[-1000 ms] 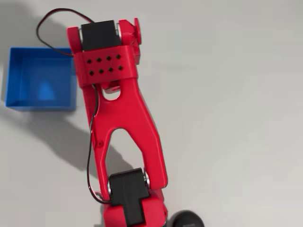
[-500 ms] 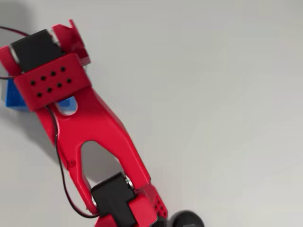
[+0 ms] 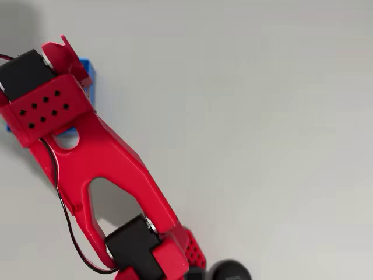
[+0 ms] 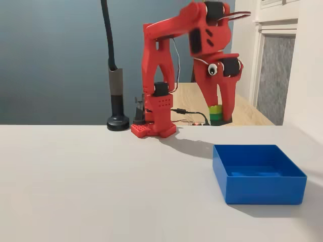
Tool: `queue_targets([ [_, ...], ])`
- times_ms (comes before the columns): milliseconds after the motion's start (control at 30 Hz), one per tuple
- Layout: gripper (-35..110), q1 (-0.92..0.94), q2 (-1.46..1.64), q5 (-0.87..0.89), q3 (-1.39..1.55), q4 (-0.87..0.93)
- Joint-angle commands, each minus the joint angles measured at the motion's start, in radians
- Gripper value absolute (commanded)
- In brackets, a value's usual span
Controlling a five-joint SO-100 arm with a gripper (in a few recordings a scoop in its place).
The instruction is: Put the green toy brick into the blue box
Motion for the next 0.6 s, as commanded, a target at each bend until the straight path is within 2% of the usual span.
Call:
queue_targets([
  [0, 0, -0.011, -0.044, 0.011, -0.037, -0.017],
  [567, 0, 0.0, -0.301, -0.077, -0.196, -0.017],
])
